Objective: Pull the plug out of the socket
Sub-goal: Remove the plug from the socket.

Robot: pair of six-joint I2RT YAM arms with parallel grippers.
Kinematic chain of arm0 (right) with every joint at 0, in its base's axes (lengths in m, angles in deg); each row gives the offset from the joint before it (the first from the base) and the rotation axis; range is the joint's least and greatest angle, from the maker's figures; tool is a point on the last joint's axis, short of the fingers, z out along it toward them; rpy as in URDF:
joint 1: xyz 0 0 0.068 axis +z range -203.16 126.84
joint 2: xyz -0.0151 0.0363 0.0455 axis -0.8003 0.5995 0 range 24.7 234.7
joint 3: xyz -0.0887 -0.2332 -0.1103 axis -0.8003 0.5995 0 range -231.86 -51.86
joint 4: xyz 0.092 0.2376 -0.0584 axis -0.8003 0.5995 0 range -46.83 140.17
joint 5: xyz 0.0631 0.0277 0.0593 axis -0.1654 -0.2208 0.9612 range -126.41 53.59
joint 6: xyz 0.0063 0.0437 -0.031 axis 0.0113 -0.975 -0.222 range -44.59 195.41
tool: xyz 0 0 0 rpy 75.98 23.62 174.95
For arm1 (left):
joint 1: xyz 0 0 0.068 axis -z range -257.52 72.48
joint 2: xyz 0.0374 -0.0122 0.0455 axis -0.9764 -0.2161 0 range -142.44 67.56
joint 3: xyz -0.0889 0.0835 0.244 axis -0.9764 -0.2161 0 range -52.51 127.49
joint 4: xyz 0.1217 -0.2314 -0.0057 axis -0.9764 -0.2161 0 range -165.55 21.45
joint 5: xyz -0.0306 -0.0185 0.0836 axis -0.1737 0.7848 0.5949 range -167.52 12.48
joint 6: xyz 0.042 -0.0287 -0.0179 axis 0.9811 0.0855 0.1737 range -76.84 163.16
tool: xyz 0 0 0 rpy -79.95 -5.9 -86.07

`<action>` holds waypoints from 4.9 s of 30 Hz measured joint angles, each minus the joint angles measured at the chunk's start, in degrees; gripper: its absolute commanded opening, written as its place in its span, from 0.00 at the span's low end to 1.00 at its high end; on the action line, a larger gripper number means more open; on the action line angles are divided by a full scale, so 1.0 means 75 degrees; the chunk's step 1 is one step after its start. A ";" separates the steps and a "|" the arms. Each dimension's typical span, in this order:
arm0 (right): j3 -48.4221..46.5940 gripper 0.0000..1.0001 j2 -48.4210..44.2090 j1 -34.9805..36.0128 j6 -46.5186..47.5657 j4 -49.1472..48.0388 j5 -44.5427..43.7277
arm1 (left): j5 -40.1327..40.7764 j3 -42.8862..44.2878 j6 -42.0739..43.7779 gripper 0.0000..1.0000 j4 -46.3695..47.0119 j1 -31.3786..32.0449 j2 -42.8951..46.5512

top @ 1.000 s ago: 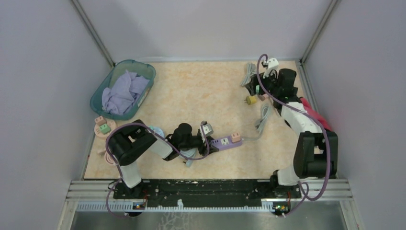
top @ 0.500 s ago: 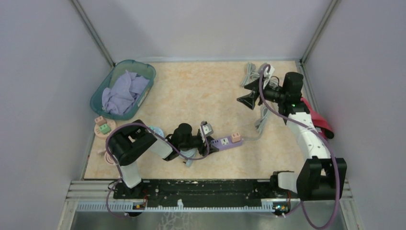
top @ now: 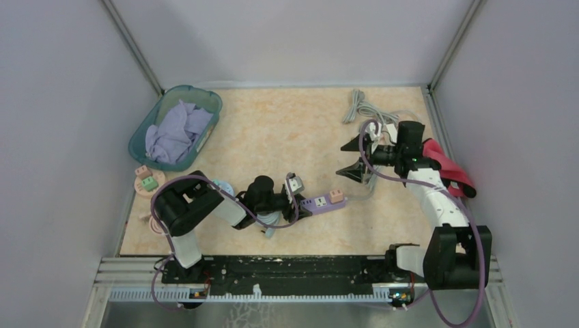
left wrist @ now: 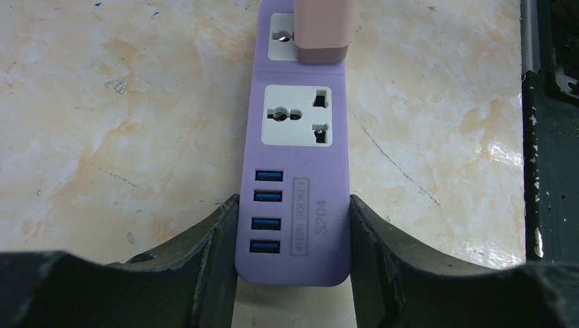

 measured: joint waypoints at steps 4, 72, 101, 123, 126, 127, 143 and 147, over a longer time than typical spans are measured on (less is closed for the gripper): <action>0.0006 0.91 -0.0003 0.0000 0.1032 0.0659 0.0265 | -0.0003 -0.0003 -0.0003 0.02 0.0006 0.0000 0.0000; -0.0361 0.72 0.1314 0.2031 0.5467 0.3975 -0.2553 | -0.0009 -0.0038 0.0015 0.02 0.0061 0.0000 0.0000; -0.0504 0.04 0.1757 0.2521 0.6784 0.4820 -0.3544 | 0.0405 -0.0076 0.0589 0.63 -0.0289 0.0175 0.0216; -0.0487 0.00 0.1798 0.2667 0.7659 0.4922 -0.3596 | 0.1148 0.0143 0.1381 0.54 0.0988 0.0731 -0.0595; -0.0487 0.00 0.1798 0.2667 0.7662 0.4922 -0.3593 | 0.1154 0.0146 0.1396 0.38 0.0991 0.0731 -0.0600; -0.0487 0.00 0.1798 0.2667 0.7659 0.4925 -0.3593 | 0.1157 0.0146 0.1399 0.29 0.0991 0.0731 -0.0603; -0.0542 0.00 0.1894 0.2632 0.7050 0.4803 -0.3293 | 0.1049 0.0178 0.1393 0.06 0.0953 0.0714 -0.0624; -0.0542 0.00 0.1894 0.2626 0.6502 0.4625 -0.3331 | 0.1043 0.0178 0.1393 0.05 0.0956 0.0711 -0.0624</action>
